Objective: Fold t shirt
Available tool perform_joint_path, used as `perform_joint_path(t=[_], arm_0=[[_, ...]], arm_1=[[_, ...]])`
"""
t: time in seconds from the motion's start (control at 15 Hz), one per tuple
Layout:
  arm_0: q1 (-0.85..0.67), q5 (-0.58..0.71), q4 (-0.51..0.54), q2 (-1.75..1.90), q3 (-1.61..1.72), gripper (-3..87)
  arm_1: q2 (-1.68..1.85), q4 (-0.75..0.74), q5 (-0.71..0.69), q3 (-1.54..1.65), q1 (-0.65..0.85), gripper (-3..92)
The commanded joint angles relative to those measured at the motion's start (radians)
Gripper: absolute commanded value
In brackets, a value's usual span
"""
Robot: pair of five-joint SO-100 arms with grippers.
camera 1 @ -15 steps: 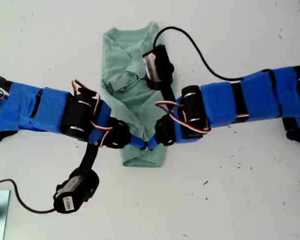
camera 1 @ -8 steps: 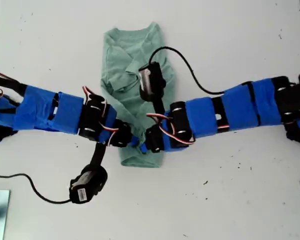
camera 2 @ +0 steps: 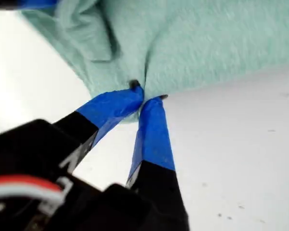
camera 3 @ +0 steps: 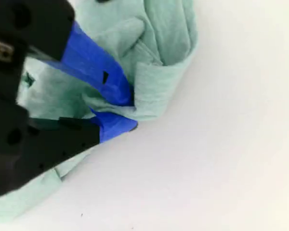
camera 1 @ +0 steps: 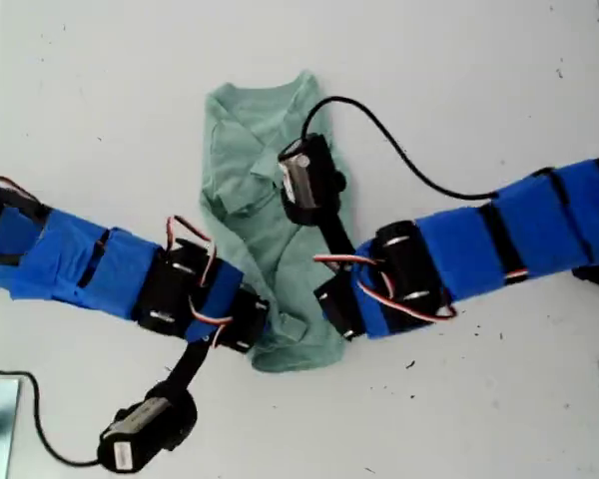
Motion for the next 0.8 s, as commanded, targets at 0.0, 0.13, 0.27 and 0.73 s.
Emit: perform_joint_path(t=[0.0,0.13,0.27,0.73], arm_0=[[0.100,-0.052,-0.005,0.120,-0.040,-0.2],[0.137,-0.077,-0.038,0.109,-0.040,-0.2],[0.130,-0.089,-0.071,0.199,-0.038,-0.2],[-0.348,0.103,-0.060,0.523,0.308,-0.2]], arm_1=[[0.176,-0.046,-0.011,0.006,-0.063,-0.5],[0.170,-0.127,-0.002,0.063,-0.075,-0.5],[0.189,-0.135,-0.020,0.067,-0.041,-0.5],[0.342,-0.387,-0.291,0.345,0.459,5.3]])
